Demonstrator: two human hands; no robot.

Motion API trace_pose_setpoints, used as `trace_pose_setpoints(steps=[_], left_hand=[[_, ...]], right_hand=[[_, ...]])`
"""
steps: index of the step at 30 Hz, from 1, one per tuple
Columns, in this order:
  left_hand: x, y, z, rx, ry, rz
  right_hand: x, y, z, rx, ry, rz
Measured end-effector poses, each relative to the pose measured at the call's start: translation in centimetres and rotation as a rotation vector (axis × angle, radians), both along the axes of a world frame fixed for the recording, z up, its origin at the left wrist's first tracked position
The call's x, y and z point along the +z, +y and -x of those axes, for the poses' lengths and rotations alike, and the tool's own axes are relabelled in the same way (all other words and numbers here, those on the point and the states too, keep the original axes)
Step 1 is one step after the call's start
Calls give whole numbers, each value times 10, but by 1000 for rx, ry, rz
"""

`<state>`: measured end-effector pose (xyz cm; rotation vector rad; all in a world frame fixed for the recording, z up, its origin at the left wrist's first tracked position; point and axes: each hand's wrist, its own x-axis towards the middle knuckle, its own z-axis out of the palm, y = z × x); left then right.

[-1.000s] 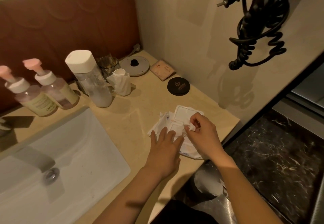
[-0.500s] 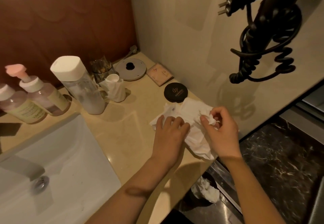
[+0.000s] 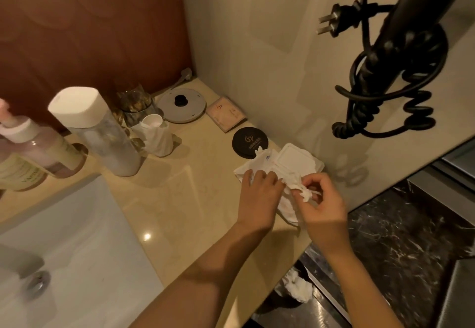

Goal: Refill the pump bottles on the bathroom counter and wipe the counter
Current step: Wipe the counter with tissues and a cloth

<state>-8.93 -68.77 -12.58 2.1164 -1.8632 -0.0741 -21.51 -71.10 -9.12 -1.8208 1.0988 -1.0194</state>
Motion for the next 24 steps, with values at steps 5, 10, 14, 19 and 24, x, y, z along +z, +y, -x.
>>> trace_pose_setpoints(steps=[5,10,14,19,24], left_hand=[[-9,30,-9,-51,72,-31],[-2,88,-30,145,291,0],[-4,142,-51,339,426,65],[-7,193,-70,486,482,170],[-5,231,-74,565,482,223]], right_hand=[[-5,26,-10,18,20,-33],[-10,48,-27,87,182,-76],[-15,61,-49,262,438,55],[-21,80,-90,300,585,279],[-41,109,-117,337,652,417]])
